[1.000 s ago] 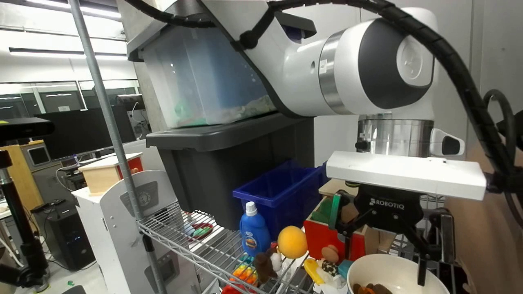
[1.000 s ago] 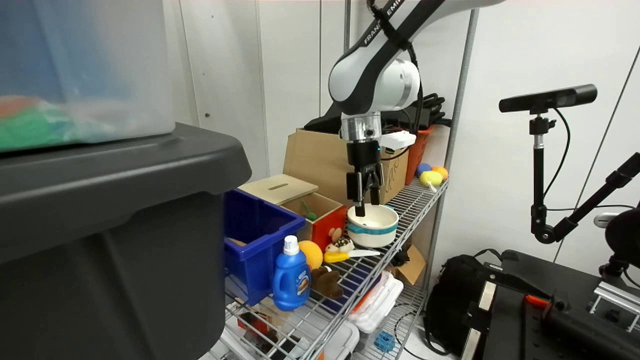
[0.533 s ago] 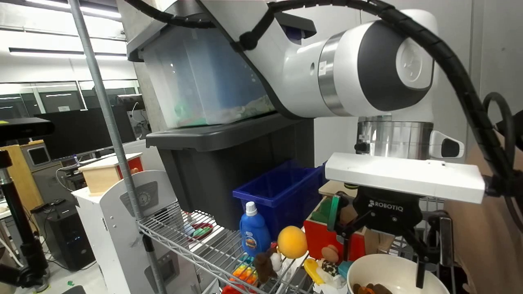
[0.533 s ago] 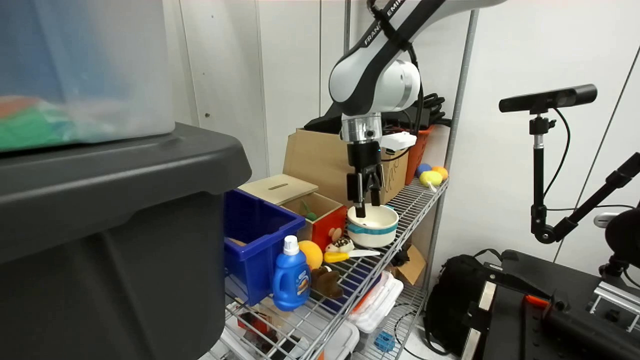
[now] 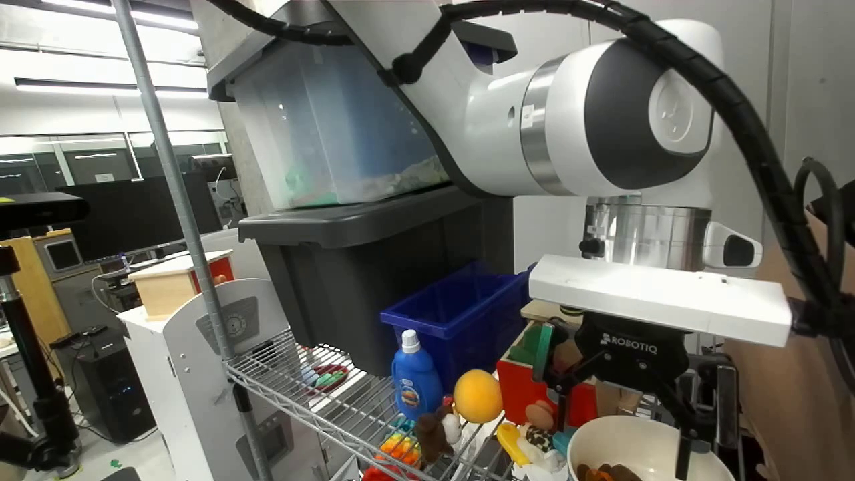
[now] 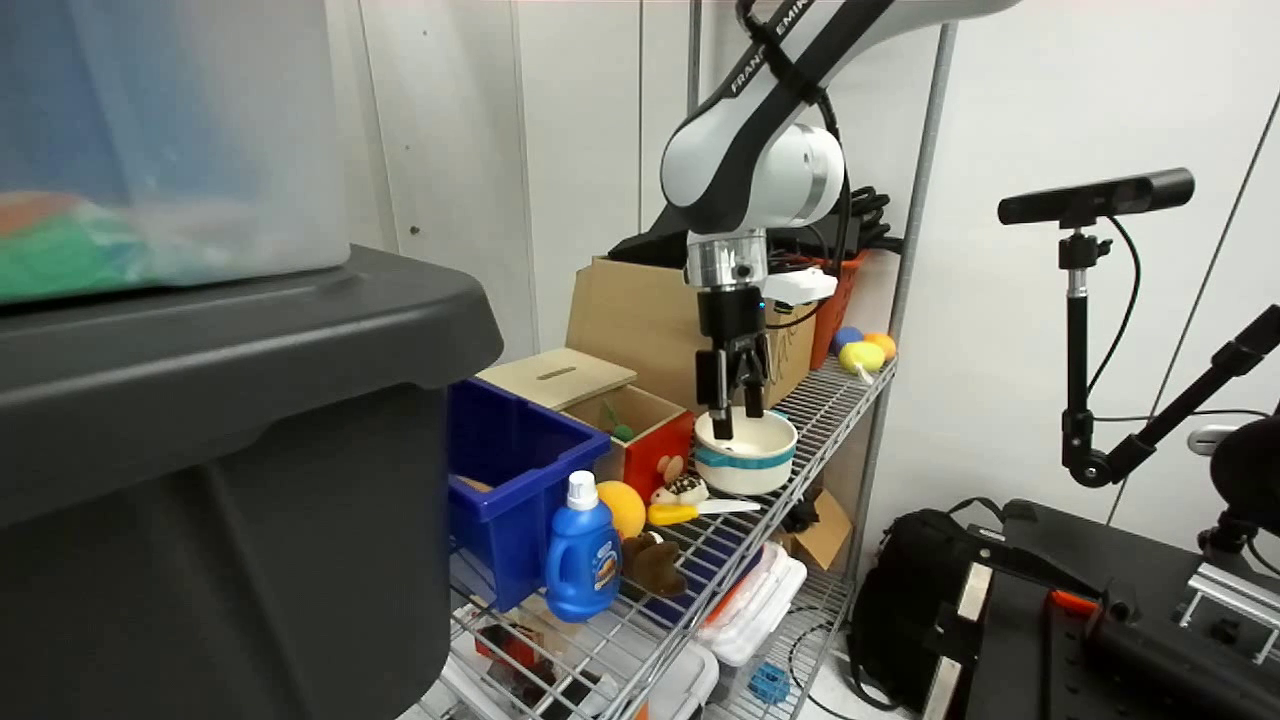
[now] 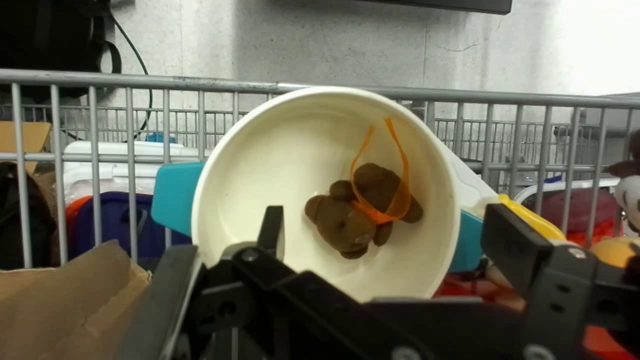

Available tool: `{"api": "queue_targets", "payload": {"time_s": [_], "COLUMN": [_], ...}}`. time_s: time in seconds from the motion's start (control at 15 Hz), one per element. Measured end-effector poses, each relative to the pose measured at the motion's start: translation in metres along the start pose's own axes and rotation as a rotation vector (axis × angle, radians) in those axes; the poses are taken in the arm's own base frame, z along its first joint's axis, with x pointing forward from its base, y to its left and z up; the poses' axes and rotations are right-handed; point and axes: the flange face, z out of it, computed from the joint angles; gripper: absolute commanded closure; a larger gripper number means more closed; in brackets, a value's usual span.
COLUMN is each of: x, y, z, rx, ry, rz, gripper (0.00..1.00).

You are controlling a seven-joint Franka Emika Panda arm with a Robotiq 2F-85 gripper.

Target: Remove the brown plush toy from the white pot and place it on the right side of the rack

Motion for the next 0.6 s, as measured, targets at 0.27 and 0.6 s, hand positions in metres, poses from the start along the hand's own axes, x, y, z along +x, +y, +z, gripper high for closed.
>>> {"api": "queue_targets", "payload": {"time_s": [0.27, 0.6], "x": [-0.002, -0.012], "y": [0.002, 0.010], "z": [0.001, 0.003], "rx": [0.007, 0.010], "ry": [0.001, 0.003], "rz": [0.009, 0.027], "gripper": [0.00, 0.00]}}
